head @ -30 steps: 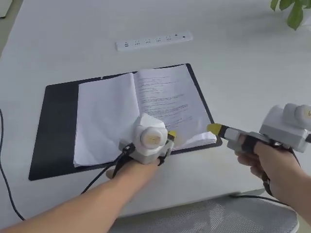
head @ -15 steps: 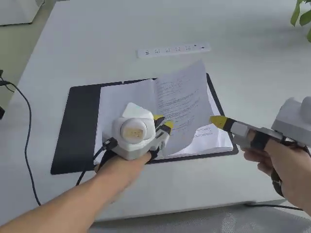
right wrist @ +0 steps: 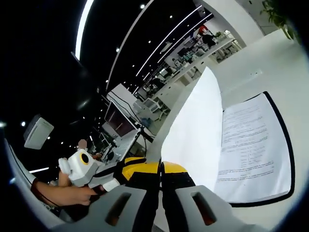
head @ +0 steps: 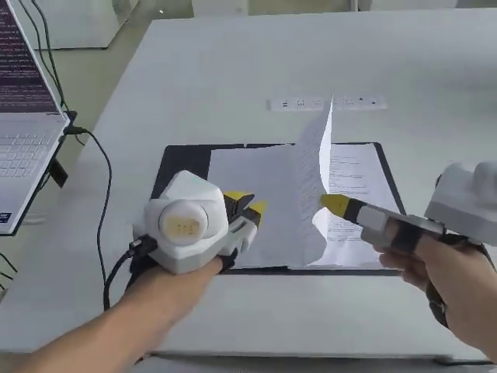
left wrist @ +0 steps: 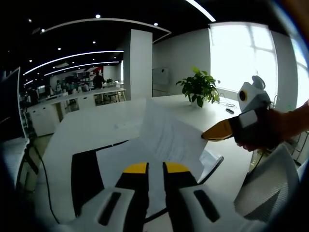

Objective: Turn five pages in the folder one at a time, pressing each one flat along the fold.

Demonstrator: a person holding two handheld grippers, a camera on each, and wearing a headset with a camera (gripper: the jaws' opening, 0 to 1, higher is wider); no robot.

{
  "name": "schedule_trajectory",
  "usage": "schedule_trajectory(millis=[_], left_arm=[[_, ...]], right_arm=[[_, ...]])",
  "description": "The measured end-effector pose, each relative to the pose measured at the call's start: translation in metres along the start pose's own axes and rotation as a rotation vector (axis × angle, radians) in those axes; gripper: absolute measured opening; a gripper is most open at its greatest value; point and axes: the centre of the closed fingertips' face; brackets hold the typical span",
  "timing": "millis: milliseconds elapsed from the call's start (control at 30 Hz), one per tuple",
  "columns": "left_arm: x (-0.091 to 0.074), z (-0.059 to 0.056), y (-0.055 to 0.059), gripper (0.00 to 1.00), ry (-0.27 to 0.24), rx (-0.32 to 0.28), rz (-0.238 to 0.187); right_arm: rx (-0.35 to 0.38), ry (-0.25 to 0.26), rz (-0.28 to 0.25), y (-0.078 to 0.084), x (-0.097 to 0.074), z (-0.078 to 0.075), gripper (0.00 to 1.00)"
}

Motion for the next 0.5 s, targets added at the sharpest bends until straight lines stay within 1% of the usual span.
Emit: schedule_trajectory(millis=[33, 67, 100, 167, 200, 267, 333, 500], left_arm=[[-0.006, 0.005, 0.0, 0.1, -0.012, 0.003, 0.0], [-0.008, 0.007, 0.0, 0.1, -0.014, 0.005, 0.001], [-0.016, 0.014, 0.002, 0.1, -0.029, 0.0, 0.004], [-0.023, 0.02, 0.003, 0.09, -0.041, 0.001, 0.006], [-0.027, 0.023, 0.005, 0.09, -0.048, 0.001, 0.009], [-0.035, 0.03, 0.007, 0.09, -0.065, -0.004, 0.012], [-0.041, 0.037, 0.009, 0.09, -0.083, -0.011, 0.013], [-0.054, 0.048, 0.014, 0.09, -0.11, -0.017, 0.024]], right_arm=[[-0.003, -0.006, 0.012, 0.005, 0.005, 0.004, 0.0], [-0.004, -0.01, 0.024, 0.009, 0.009, 0.006, 0.0], [-0.002, -0.015, 0.032, 0.012, 0.012, 0.008, 0.0], [-0.001, -0.026, 0.049, 0.021, 0.02, 0.013, 0.0], [-0.005, -0.028, 0.066, 0.027, 0.025, 0.015, 0.0], [-0.006, -0.032, 0.081, 0.034, 0.031, 0.017, 0.0], [-0.009, -0.035, 0.107, 0.044, 0.039, 0.02, 0.0], [-0.009, -0.038, 0.15, 0.063, 0.054, 0.022, 0.0]])
Point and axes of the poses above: the centre of the closed fingertips' face, and the gripper's own axes: x roughly forward along the fingers, z roughly to its left, y roughly out of its underside, and after that the axes turned 15 degrees about -z, right-handed
